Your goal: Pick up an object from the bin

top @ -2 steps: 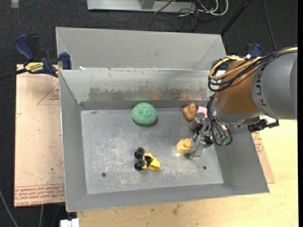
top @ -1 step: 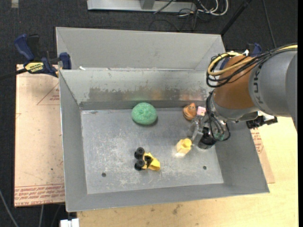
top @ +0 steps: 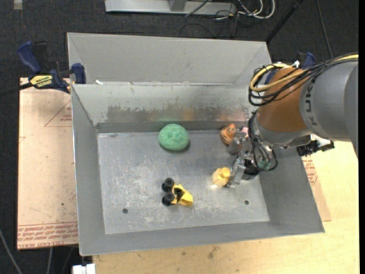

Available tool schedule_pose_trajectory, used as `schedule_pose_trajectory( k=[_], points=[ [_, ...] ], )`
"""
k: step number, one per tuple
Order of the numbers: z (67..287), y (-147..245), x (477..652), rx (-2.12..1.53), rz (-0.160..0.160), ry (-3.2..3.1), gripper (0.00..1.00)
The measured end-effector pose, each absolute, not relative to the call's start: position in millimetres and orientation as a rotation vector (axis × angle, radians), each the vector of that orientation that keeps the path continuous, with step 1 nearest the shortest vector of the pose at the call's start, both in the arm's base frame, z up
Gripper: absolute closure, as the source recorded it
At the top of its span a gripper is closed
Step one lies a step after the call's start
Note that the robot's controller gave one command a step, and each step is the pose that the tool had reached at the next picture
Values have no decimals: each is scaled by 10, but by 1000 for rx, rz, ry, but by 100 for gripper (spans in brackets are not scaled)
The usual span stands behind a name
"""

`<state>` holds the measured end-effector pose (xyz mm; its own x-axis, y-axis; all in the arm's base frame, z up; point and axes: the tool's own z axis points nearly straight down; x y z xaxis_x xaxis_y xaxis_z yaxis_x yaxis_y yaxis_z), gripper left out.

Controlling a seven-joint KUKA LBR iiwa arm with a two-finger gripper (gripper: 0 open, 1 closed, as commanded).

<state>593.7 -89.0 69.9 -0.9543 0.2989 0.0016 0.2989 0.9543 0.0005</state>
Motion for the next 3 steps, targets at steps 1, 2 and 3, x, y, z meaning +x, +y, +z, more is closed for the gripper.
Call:
schedule_pose_trajectory(
  k=[1,2,3],
  points=[
    [696,-889,5934,-475,-1,-3103,0],
    [696,-933,5847,-443,-1,-3111,0],
    [688,-964,6146,-349,1,-3105,0]
  ],
)
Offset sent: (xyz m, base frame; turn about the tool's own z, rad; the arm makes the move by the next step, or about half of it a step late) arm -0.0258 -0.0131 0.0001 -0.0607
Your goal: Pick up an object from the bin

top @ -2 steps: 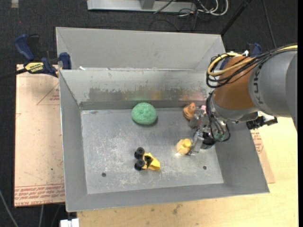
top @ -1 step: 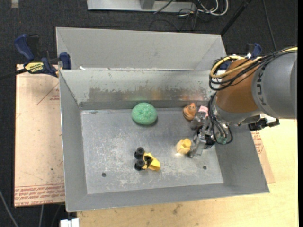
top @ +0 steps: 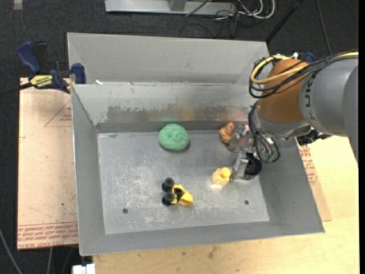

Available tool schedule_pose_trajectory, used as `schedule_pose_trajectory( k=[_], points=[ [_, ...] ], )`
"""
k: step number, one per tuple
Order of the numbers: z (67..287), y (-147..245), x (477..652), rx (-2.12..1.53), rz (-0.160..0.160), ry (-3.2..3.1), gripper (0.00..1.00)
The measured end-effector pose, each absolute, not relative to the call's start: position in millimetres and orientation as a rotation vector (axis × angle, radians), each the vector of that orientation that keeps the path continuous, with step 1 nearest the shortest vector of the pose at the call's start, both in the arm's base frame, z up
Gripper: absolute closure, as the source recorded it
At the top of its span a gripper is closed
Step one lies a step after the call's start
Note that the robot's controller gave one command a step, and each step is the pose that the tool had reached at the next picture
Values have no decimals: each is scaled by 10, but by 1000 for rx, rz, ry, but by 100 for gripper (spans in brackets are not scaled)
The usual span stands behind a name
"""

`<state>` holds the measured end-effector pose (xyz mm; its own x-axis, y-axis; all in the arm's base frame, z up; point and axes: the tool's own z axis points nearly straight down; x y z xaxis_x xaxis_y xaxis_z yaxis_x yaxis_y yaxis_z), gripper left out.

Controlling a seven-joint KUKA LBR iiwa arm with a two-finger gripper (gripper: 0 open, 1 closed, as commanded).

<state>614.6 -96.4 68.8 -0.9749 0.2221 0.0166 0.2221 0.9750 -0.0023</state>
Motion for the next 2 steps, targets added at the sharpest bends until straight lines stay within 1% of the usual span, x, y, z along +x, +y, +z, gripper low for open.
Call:
schedule_pose_trajectory(
  k=[1,2],
  points=[
    [696,-954,6003,-351,1,-3118,0],
    [695,-1195,5867,-302,-3,-3124,0]
  ],
)
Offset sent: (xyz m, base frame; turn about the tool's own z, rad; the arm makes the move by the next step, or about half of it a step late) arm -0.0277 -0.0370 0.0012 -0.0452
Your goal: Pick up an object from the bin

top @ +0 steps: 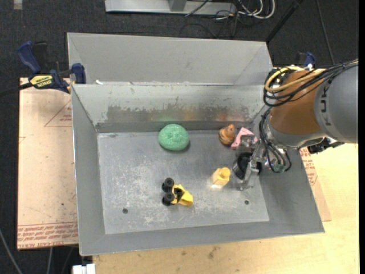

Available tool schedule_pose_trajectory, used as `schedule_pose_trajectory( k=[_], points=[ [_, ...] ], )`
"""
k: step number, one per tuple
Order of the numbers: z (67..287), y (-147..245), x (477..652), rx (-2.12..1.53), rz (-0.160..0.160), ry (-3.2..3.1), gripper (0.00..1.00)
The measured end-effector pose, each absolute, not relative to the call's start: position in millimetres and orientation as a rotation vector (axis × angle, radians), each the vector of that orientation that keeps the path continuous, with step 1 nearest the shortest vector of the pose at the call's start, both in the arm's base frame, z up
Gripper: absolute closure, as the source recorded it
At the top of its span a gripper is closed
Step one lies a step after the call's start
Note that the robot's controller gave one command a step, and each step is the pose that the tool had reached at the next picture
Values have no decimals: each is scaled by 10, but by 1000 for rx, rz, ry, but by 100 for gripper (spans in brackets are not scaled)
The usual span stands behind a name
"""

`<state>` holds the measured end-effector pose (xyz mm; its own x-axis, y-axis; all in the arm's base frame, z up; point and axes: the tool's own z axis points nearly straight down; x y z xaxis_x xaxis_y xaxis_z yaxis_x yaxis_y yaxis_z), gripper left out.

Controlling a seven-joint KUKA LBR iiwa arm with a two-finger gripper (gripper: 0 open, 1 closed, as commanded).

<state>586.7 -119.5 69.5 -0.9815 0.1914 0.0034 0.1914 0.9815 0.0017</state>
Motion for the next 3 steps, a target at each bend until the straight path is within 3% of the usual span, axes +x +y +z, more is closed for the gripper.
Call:
schedule_pose_trajectory(
  k=[1,2,3],
  points=[
    [690,-1141,6307,-251,-8,-3109,0],
    [702,-1369,5866,-216,-3,-3136,100],
    [702,-1369,5866,-216,-3,-3136,100]
  ],
)
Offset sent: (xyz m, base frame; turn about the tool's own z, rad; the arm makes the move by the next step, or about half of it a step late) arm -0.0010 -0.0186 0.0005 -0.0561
